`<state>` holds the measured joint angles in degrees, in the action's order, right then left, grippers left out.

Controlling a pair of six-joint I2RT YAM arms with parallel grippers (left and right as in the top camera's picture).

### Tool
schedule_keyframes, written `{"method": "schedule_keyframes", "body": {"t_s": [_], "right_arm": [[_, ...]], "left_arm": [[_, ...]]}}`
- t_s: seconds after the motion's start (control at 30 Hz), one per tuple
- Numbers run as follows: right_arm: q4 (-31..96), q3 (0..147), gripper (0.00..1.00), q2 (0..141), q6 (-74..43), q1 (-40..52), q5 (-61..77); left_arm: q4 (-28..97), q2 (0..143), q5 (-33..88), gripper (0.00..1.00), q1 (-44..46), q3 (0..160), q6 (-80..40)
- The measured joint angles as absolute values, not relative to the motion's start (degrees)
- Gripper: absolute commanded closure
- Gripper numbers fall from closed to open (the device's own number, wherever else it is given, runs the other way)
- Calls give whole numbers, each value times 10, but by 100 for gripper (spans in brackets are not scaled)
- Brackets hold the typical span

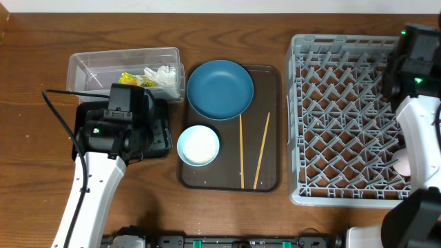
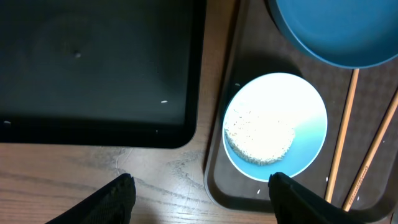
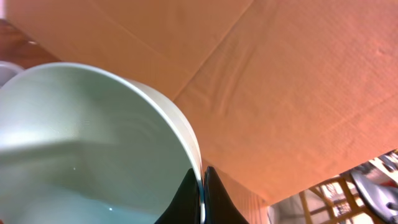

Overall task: Sort waste into correct bins and load items into the dishwasher rack
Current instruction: 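Lift the mint-green bowl with the right gripper and place it in the rack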

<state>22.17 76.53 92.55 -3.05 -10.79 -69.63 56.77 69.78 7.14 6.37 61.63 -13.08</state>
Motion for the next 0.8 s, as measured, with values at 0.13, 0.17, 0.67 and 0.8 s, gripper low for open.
{"method": "schedule_keyframes", "body": {"t_s": [0.13, 0.17, 0.67, 0.8], "right_arm": [[196, 765, 99, 955, -3, -140, -684], [193, 765, 99, 960, 1, -144, -682], [153, 765, 99, 1085, 98, -196, -682], [151, 767, 99, 1085, 96, -183, -674]], "left_arm": [[568, 698, 71, 28, 64, 616, -131], [569, 698, 71, 28, 64, 616, -131], [580, 698, 71, 28, 64, 616, -131], [576, 698, 71, 28, 64, 616, -131]]}}
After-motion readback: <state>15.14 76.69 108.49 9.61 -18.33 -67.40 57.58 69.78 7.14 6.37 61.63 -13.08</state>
